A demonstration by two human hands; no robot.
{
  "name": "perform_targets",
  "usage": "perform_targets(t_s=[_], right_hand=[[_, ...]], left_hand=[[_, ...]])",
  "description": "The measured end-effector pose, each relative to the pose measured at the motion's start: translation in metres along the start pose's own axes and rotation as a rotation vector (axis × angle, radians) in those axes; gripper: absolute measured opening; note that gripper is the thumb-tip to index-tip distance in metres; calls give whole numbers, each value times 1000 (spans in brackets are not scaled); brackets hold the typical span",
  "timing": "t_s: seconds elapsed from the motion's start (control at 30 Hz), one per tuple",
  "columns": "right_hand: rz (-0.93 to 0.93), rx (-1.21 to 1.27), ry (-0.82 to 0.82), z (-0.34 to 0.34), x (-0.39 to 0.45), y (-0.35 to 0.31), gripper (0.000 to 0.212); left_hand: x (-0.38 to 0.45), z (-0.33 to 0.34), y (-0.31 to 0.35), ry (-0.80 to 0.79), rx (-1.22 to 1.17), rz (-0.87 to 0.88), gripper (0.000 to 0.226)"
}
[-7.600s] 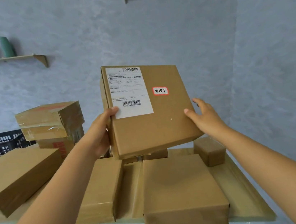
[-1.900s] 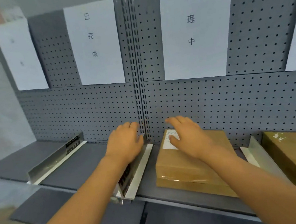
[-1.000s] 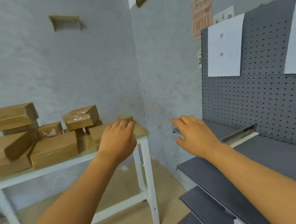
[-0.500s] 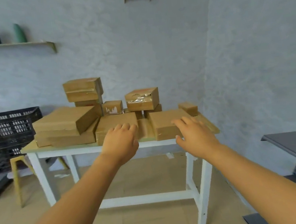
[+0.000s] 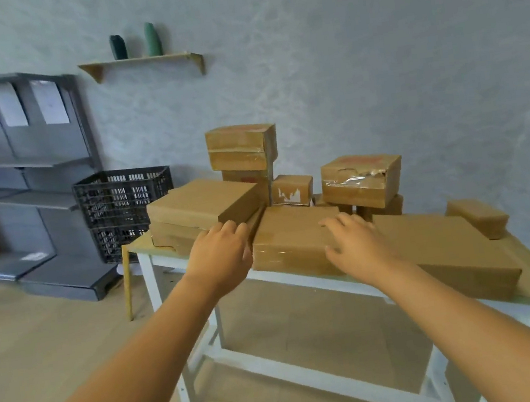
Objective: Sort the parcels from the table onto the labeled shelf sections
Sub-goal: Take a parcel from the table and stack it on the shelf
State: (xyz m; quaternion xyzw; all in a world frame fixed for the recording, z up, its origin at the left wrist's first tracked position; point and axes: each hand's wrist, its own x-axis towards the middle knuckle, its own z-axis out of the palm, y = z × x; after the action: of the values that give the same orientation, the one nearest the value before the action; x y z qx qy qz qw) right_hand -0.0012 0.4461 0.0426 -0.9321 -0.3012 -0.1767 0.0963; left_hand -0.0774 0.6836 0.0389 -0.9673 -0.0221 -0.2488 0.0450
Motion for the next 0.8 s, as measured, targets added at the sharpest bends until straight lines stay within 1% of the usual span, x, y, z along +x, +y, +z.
perform_targets(t_s=[0.17,0.3,0.43,0.6,0.7,0.8], right_hand=[[-45,42,10,34,69,-39,49],[4,92,15,69,123,-76,49],[106,166,-8,102,174,-111,47],[282,386,3,133,227,-142,47],[448,546,-60,148,249,-148,55],[589,668,-158,158,267,-144,66]], left_hand=[[27,24,-72,6,1,-51,34],[58,47,-134,4,3,-34,37],[90,68,-200,-11,-13,-7,42],[131,91,-269,-58,-46,-43,45],[153,108,-292,-148,-156,-127,50],[174,130,-306,-264,-332,-250,59]])
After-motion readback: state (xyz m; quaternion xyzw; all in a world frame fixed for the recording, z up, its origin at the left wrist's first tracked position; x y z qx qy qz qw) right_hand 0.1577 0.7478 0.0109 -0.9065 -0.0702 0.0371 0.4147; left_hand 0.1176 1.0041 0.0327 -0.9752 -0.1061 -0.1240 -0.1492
